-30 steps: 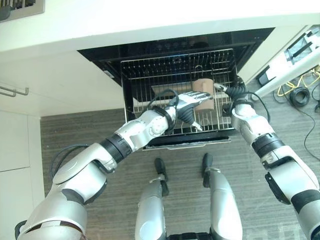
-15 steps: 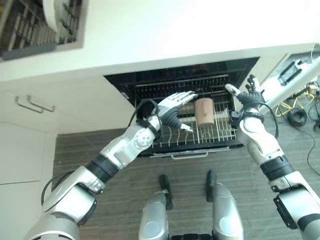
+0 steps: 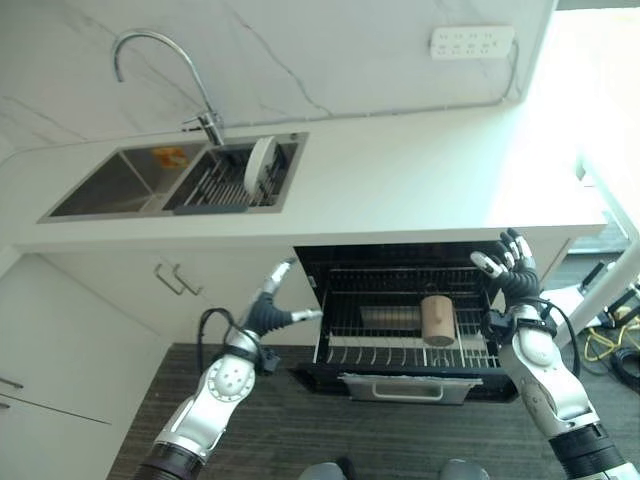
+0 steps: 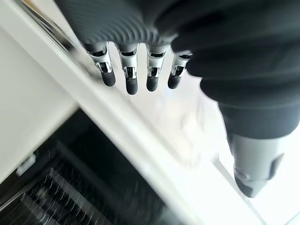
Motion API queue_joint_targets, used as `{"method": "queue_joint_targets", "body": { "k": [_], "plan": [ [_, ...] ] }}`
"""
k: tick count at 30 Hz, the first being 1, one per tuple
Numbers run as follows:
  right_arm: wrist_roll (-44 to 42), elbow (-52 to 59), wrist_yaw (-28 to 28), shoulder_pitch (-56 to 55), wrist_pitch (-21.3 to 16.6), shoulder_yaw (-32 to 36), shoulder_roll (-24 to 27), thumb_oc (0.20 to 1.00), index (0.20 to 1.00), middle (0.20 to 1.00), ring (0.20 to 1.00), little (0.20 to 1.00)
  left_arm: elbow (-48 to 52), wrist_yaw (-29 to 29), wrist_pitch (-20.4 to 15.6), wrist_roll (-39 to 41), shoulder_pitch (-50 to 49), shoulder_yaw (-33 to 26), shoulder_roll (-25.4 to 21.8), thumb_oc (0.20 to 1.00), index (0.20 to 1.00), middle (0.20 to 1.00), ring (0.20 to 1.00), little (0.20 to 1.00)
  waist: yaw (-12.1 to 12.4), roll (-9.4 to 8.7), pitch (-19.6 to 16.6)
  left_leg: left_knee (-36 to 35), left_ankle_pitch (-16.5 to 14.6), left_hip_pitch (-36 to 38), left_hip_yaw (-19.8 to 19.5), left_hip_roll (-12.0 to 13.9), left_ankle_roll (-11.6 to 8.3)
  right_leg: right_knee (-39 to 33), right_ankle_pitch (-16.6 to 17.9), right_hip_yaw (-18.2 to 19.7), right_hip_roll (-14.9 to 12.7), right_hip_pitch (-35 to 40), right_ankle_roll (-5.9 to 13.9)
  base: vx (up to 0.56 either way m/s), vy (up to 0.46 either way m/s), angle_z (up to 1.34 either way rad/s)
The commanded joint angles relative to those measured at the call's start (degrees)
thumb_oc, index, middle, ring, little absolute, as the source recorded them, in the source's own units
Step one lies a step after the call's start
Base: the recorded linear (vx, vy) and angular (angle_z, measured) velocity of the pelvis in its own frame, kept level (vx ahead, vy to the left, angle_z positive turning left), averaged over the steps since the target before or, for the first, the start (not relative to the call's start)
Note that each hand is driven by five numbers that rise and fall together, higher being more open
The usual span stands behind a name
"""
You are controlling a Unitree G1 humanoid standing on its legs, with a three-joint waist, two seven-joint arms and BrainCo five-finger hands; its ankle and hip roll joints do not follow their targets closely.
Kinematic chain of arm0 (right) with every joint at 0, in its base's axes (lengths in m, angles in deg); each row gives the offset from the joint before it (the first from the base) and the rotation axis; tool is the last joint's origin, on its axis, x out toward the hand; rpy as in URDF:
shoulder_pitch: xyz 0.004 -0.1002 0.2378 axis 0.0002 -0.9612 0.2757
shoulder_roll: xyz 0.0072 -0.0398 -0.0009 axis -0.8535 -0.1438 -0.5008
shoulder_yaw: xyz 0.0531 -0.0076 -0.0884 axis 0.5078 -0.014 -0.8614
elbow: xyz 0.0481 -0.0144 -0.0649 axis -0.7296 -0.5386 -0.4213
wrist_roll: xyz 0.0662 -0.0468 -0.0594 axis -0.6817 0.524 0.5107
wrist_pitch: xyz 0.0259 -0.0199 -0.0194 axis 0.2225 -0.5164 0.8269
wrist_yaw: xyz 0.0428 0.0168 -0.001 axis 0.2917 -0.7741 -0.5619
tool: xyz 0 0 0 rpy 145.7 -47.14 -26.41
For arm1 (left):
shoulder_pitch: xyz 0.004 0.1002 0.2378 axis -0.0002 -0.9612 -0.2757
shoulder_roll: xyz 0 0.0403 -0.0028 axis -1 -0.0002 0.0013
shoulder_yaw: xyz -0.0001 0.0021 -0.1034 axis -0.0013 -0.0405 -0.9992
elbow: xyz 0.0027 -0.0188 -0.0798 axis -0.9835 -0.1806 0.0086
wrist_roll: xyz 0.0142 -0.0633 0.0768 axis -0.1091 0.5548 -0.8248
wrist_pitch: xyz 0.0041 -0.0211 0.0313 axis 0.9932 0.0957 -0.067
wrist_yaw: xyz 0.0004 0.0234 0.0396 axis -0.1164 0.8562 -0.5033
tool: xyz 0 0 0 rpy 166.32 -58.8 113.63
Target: Place the dishes in the dishwasher.
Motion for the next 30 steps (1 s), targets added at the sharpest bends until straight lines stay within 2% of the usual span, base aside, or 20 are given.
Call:
{"method": "queue_joint_targets", "body": {
  "k": [1,2,5,8,9,10,11,12,13,15,17,19,20,22,24,25,26,28,30],
  "plan": [
    [5.32,4.3,3.51,2.69,-6.05,2.84,-0.67,1.0,1.0,1.0,1.0,1.0,3.16,3.52,-4.78,9.61,3.21,-4.11,-0.71,1.0,1.0,1.0,1.0,1.0,-0.16,-2.46,-0.11,6.08,-7.34,-1.77,-2.93,-1.02,1.58,-4.07,3.24,1.38,-1.47,4.23,4.34,-0.05,0.228,0.25],
    [5.63,4.38,3.68,2.66,-6.12,2.94,-0.71,1.0,1.0,1.0,1.0,1.0,2.97,3.78,-4.83,10.54,3.1,-4.61,-0.44,1.0,1.0,1.0,1.0,1.0,-0.14,-2.51,-0.22,6.08,-7.36,-1.85,-3.07,-1.26,1.72,-4.07,3.44,1.49,-1.57,4.18,4.4,-0.02,0.157,0.22],
    [6.62,4.61,5.21,2.53,-8.12,4.33,-1.24,1.0,1.0,1.0,1.0,1.0,-1.17,4.53,-3.31,17.87,1.69,-10.04,1.78,1.0,1.0,1.0,1.0,1.0,0.39,-3.35,-1.07,6.08,-8.05,-2.54,-3.86,-3.36,3.16,-4.07,8.66,2.51,-2.7,4.21,5.22,-0.01,0.183,0.16],
    [6.58,4.88,6.17,2.48,-9.34,5.27,-1.3,1.0,1.0,1.0,1.0,1.0,-4.04,5.12,-1.47,19.16,-0.18,-13.23,2.36,1.0,1.0,1.0,1.0,1.0,0.98,-3.5,-1.29,6.08,-8.17,-2.89,-3.47,-3.44,3.84,-4.07,9.83,1.04,-1.43,5.32,5.11,0.01,0.098,0.06],
    [6.04,5.41,6.45,2.37,-9.29,5.57,-1.19,1.0,1.0,1.0,1.0,1.0,-5.61,5.23,-1.39,19.6,-0.64,-13.78,2.43,1.0,1.0,1.0,1.0,1.0,0.86,-3.5,-1.06,6.08,-8.45,-2.7,-3.68,-3.6,4.14,-4.07,9.43,1.62,0.51,5.86,4.95,0.01,0.084,-0.01],
    [4.46,7.1,7.34,1.2,-9.68,6.81,-0.11,1.0,1.0,1.0,1.0,1.0,-10.63,3.76,-0.76,20.79,-1.53,-14.91,2.99,1.0,1.0,1.0,1.0,1.0,-0.09,-3.58,-0.86,6.08,-7.94,-3.53,-5.12,-4.71,4.72,-4.07,6.31,4.24,7.33,4.71,2.46,0.02,0.043,0.01],
    [4.37,7.26,7.44,1.04,-9.7,6.91,-0.02,1.0,1.0,1.0,1.0,1.0,-10.94,3.48,-0.45,21.11,-1.54,-14.94,3.0,1.0,1.0,1.0,1.0,1.0,-0.13,-3.55,-0.89,6.08,-8.02,-3.51,-5.21,-4.72,4.66,-4.07,6.05,4.32,7.71,4.7,2.22,0.0,0.034,0.03],
    [4.12,7.79,7.85,0.57,-10.01,7.37,0.47,1.0,1.0,1.0,1.0,1.0,-12.97,2.45,-0.76,21.24,-2.31,-15.19,3.52,1.0,1.0,1.0,1.0,1.0,-0.28,-3.74,-0.63,6.08,-7.83,-3.52,-5.55,-5.33,4.59,-4.07,5.22,4.57,9.9,3.98,1.24,0.01,0.009,0.26],
    [3.45,8.9,8.94,0.26,-10.23,8.11,1.51,1.0,1.0,1.0,1.0,1.0,-16.18,0.15,-1.34,21.94,-4.33,-15.51,4.58,1.0,1.0,1.0,1.0,1.0,-0.04,-3.68,-0.29,6.08,-7.66,-3.4,-5.04,-5.37,4.07,-4.07,3.81,3.22,11.68,3.42,-0.06,0.01,0.008,0.09],
    [2.76,8.88,9.73,0.79,-11.76,8.72,2.76,1.0,1.0,1.0,1.0,1.0,-22.5,-4.51,0.29,23.1,-5.0,-13.86,6.09,1.0,1.0,1.0,1.0,1.0,-0.41,-3.42,0.08,6.08,-7.62,-3.26,-5.19,-5.86,3.84,-4.07,1.48,4.83,13.23,2.79,-1.35,0.02,-0.024,-0.06],
    [1.81,8.19,10.33,1.26,-12.65,9.14,3.69,1.0,1.0,1.0,1.0,1.0,-28.17,-7.39,1.56,23.27,-5.02,-12.31,7.16,1.0,1.0,1.0,1.0,1.0,-0.45,-3.31,0.08,6.08,-7.42,-2.57,-4.5,-6.05,3.72,-4.07,0.97,4.79,13.19,2.39,-1.56,0.06,-0.027,-0.03],
    [0.53,7.76,10.75,2.35,-14.61,8.64,5.16,1.0,1.0,1.0,1.0,1.0,-35.99,-10.52,1.56,23.98,-5.72,-10.46,9.76,1.0,1.0,1.0,1.0,1.0,-0.69,-3.48,0.79,6.08,-7.19,-0.42,-0.55,-5.91,3.9,-4.07,0.29,4.01,12.05,2.29,-2.21,0.11,0.019,-0.01],
    [1.03,7.81,10.43,2.69,-15.49,8.64,6.11,1.0,1.0,1.0,1.0,1.0,-39.64,-12.02,1.15,24.15,-5.67,-9.48,10.92,1.0,1.0,1.0,1.0,1.0,-0.78,-3.96,1.73,6.08,-6.1,0.43,1.26,-6.13,3.35,-4.07,0.17,3.94,11.38,2.98,-2.75,0.1,0.048,-0.09],
    [1.41,7.9,9.38,3.79,-16.28,8.35,7.4,1.0,1.0,1.0,1.0,1.0,-44.18,-14.23,2.3,23.58,-5.21,-8.28,12.58,1.0,1.0,1.0,1.0,1.0,-0.66,-4.68,3.45,6.08,-2.98,0.77,2.11,-6.22,2.22,-4.07,0.35,3.83,10.39,3.74,-3.23,0.05,0.075,-0.01],
    [1.94,8.27,8.44,5.67,-15.65,7.83,7.9,1.0,1.0,1.0,1.0,1.0,-49.32,-16.09,2.15,23.53,-4.58,-7.37,14.12,1.0,1.0,1.0,1.0,1.0,-1.24,-4.64,4.7,6.08,-0.44,-0.11,2.47,-4.02,1.01,-4.07,0.25,4.57,10.72,4.31,-3.98,0.03,0.178,0.06],
    [3.49,8.39,7.95,7.52,-14.94,7.21,7.73,1.0,1.0,1.0,1.0,1.0,-52.95,-17.03,3.4,24.85,-4.15,-7.0,15.33,1.0,1.0,1.0,1.0,1.0,-1.75,-4.19,4.99,6.08,0.83,-1.54,1.91,-1.12,-0.31,-4.07,-0.14,5.07,11.14,4.67,-4.27,0.04,0.244,0.01],
    [3.82,8.52,7.77,8.12,-14.62,6.91,7.71,1.0,1.0,1.0,1.0,1.0,-54.44,-17.46,3.55,25.55,-4.03,-6.8,15.67,1.0,1.0,1.0,1.0,1.0,-1.87,-4.01,4.88,6.08,1.39,-2.16,1.37,-0.09,-0.81,-4.07,-0.3,5.36,11.3,4.61,-4.36,0.07,0.342,-0.07],
    [4.72,9.43,6.83,10.48,-13.56,5.74,8.45,1.0,1.0,1.0,1.0,1.0,-60.94,-19.23,4.81,26.94,-3.44,-6.51,17.22,1.0,1.0,1.0,1.0,1.0,-2.54,-3.39,4.2,6.08,4.12,-5.0,-2.9,4.64,-2.88,-4.07,-1.23,7.05,11.64,4.53,-4.69,0.1,0.363,-0.14],
    [4.27,9.81,6.18,11.5,-13.18,5.35,9.18,1.0,1.0,1.0,1.0,1.0,-64.3,-20.46,5.07,26.36,-3.31,-6.38,18.01,1.0,1.0,1.0,1.0,1.0,-2.86,-3.25,3.62,6.08,4.71,-6.03,-5.28,6.76,-3.41,-4.07,-1.6,8.05,11.17,4.24,-4.74,0.08,0.273,-0.08]
  ]
}}
